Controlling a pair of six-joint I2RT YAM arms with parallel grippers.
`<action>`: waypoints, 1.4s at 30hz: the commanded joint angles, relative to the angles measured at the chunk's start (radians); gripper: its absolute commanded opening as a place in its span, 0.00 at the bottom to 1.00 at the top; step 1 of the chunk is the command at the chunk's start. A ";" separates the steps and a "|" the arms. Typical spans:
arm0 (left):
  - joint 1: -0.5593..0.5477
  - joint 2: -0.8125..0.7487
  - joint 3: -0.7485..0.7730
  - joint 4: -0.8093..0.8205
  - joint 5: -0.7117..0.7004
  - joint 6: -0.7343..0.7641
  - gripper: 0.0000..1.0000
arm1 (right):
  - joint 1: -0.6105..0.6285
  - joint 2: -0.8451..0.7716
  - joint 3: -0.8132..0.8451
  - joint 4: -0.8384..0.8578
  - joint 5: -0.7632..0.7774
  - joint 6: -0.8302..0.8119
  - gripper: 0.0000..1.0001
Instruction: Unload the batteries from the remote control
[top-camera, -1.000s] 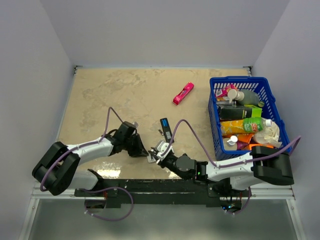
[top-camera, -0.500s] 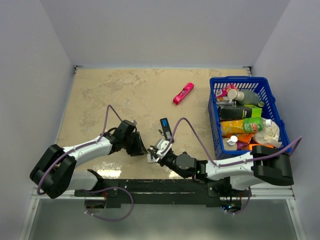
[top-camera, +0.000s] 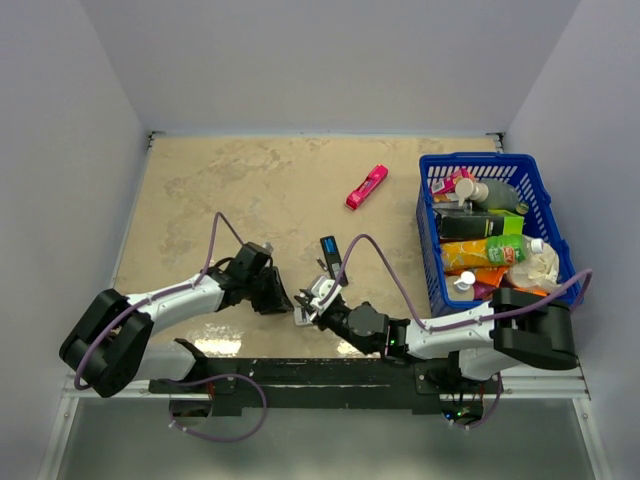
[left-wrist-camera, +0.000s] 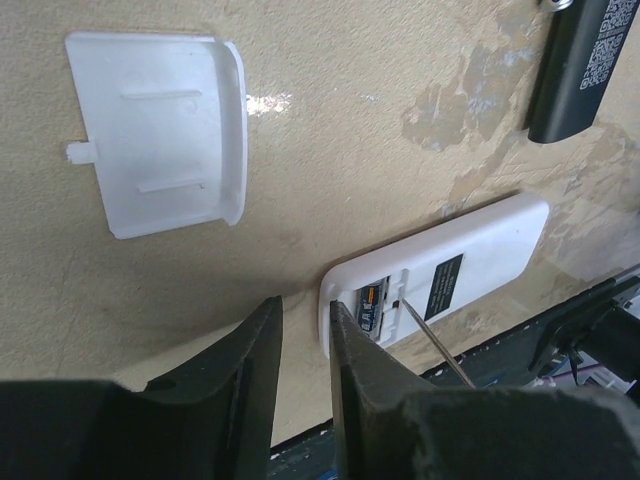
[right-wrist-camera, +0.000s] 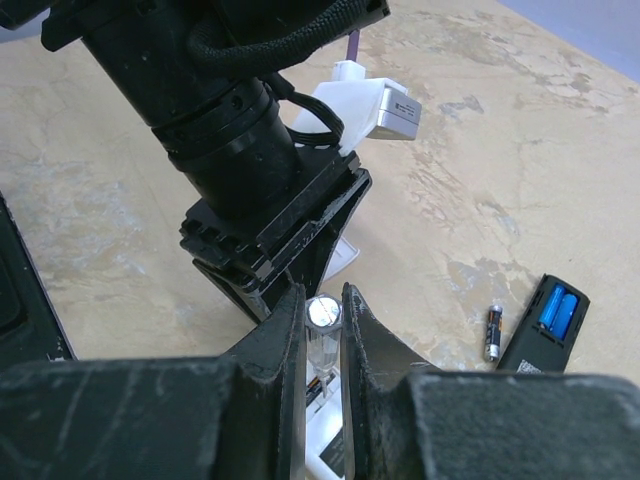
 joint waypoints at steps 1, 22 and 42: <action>-0.002 -0.017 -0.006 0.035 0.016 0.017 0.29 | -0.005 -0.002 0.039 0.064 -0.019 0.009 0.00; -0.003 -0.025 -0.011 0.040 0.022 0.009 0.29 | -0.005 0.008 0.004 0.068 -0.007 0.040 0.00; -0.003 -0.031 0.001 0.026 0.030 0.012 0.28 | -0.005 0.081 -0.025 0.102 0.022 0.041 0.00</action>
